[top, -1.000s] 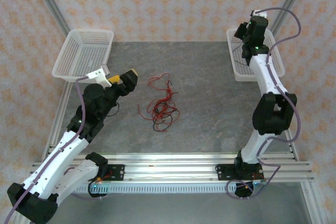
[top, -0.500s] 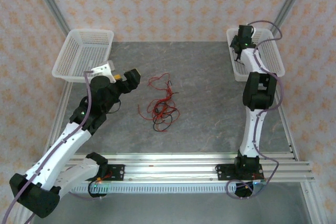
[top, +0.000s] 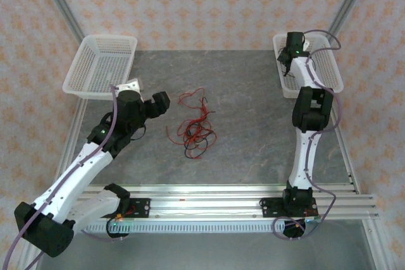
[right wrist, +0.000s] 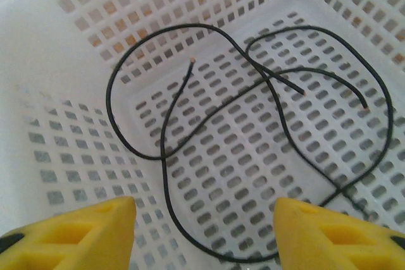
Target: Untangle the cables
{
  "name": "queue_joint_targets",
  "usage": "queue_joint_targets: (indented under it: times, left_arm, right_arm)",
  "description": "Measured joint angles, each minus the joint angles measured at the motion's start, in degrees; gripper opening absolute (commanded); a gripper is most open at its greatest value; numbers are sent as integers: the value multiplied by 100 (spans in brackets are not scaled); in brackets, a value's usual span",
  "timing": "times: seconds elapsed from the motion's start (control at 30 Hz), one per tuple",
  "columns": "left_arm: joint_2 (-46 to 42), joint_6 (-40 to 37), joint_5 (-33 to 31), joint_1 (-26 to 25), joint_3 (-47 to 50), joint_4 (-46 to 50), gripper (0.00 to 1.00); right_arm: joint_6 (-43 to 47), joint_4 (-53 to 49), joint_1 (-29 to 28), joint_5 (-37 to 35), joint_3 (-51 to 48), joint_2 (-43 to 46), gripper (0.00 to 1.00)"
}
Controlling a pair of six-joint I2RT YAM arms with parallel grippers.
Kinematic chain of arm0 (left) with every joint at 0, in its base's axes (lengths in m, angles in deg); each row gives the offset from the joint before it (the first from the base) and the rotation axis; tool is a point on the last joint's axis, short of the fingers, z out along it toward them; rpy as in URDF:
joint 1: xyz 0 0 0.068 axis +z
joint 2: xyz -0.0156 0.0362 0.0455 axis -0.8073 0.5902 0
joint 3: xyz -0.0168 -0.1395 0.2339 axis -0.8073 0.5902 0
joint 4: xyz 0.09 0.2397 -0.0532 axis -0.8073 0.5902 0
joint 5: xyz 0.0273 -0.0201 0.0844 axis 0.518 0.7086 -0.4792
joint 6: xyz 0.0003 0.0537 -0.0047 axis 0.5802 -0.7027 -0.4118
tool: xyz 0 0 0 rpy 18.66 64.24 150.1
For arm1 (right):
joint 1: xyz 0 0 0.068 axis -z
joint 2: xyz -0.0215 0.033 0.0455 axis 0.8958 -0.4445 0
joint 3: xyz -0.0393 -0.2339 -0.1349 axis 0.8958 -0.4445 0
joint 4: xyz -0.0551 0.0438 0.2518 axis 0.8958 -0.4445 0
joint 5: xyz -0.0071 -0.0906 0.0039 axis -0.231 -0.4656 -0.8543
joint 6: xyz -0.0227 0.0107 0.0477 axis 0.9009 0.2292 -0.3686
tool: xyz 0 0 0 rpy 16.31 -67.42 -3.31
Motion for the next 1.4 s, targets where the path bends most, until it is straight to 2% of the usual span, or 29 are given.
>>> queue_joint_targets:
  times: [0.2,0.33,0.5,0.67,0.83,1.13,1.4]
  left_arm:
    - [286,26,9,0,319,35,81]
    - [671,33,37,0,527,39,75]
    - [1220,22,76,0,647,46,72]
    - [1735,-70,138,-13,686,-50,61]
    - [2629,-398,131,-223,271,-44,62]
    - [4113,-1126,-267,-632,-1032,122,62]
    - [4592,-1386,-503,-656,-1316,361,62]
  right_arm:
    - [-166,22,0,179,-1478,1633,59]
    - [-221,107,-26,361,-1998,2570,57]
    - [-208,173,-286,494,-2625,3215,57]
    - [-127,164,-855,721,-3521,3727,56]
    - [-105,192,-1176,968,-4485,4568,56]
    - [-109,393,-1191,1316,-5438,5779,56]
    - [-131,490,-1191,1550,-5779,6262,56]
